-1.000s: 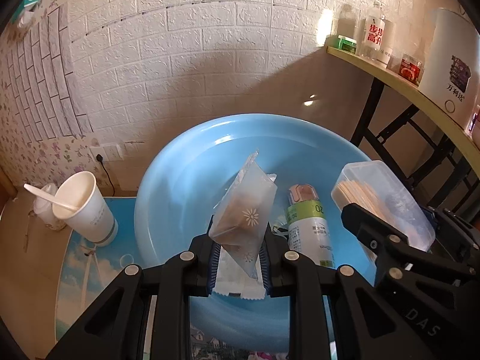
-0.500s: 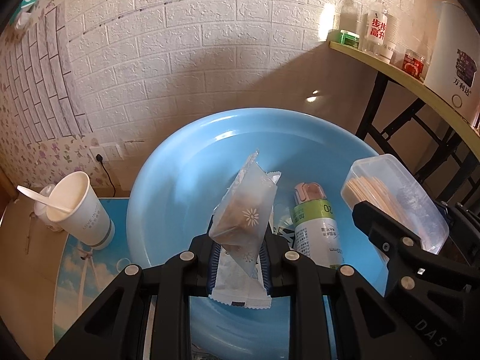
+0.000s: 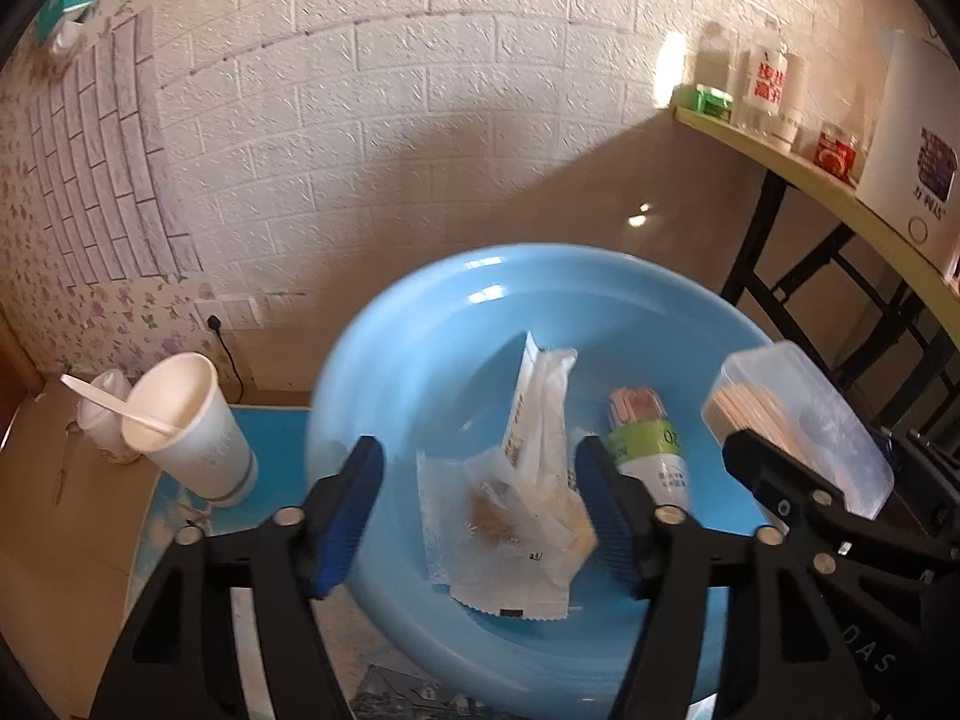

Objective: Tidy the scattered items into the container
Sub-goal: 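Open the left gripper to drop the clear bag into the basin while the right gripper holds the toothpick box, then open the right gripper to drop the toothpick box into the basin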

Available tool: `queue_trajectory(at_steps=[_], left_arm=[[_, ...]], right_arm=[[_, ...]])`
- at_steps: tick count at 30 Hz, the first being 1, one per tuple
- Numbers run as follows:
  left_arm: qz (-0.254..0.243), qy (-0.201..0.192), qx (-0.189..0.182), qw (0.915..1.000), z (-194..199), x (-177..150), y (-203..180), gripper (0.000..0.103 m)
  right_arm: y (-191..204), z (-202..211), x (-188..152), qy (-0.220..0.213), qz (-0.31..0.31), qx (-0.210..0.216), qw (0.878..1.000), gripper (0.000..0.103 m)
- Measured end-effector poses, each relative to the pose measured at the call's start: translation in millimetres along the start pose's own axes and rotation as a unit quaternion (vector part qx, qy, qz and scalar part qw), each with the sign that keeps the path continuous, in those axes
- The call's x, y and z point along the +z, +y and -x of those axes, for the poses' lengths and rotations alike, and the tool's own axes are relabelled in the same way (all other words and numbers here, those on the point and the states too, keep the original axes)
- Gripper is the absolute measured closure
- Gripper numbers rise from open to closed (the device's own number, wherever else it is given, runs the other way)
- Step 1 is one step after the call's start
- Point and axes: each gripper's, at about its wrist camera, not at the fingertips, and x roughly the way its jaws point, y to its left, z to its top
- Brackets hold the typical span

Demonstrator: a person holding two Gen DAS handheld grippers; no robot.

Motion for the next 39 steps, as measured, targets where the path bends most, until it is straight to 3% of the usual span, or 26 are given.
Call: queue_trajectory(at_steps=[5,11,23,29,39], left_arm=[[0.0,-0.017,0.021,0.9996,7,-1,8,0.022],[0.017,-0.015,0.03,0.9993,10,-9,24,0.012],[0.027,-0.013,0.028,0.9991,12,-12,34,0.01],[0.03,-0.018,0.026,0.9991,18,-14,36,0.007],[0.011,-0.025,0.015,0.9995,35,-24,28,0.001]], right_arm=[[6,-1,-1,0.0,0.004,0.011,1.0,0.041],[18,-5,-2,0.001,0.026,0.021,0.999,0.041],[25,-15,-6,0.013,0.029,0.012,0.999,0.04],[17,-5,-2,-0.014,0.018,0.007,1.0,0.019],[7,12,-9,-0.012,0.008,0.007,1.0,0.019]])
